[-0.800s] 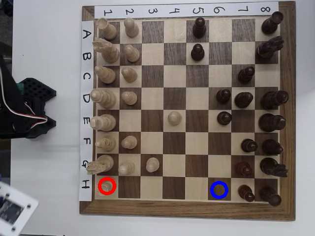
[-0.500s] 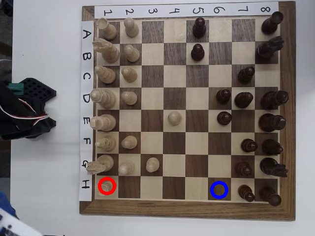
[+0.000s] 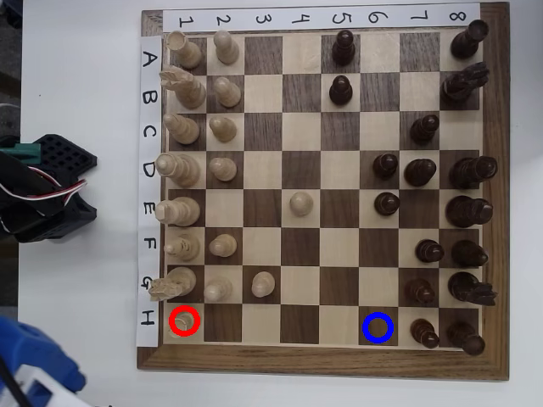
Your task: Move the piece to destination
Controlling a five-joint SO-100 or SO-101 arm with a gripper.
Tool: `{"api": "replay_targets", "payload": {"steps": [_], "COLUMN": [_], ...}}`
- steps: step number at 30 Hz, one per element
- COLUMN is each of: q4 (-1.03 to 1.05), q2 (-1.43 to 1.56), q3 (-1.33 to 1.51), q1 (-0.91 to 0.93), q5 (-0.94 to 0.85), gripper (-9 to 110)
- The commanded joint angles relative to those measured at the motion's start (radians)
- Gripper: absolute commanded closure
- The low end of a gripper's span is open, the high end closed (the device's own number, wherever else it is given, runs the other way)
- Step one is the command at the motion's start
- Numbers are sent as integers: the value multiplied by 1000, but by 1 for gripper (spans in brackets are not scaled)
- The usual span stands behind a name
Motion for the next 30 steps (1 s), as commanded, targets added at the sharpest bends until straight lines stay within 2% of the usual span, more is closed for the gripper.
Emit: {"api": "replay_targets", "payload": {"steps": [1, 13, 30], "q4": [14, 15, 12], "q2": [-32, -121, -187], "q3": [-135, -66, 34], "q1": [-132, -207, -264], "q5": [206, 285, -9], "gripper": [101, 101, 98]}}
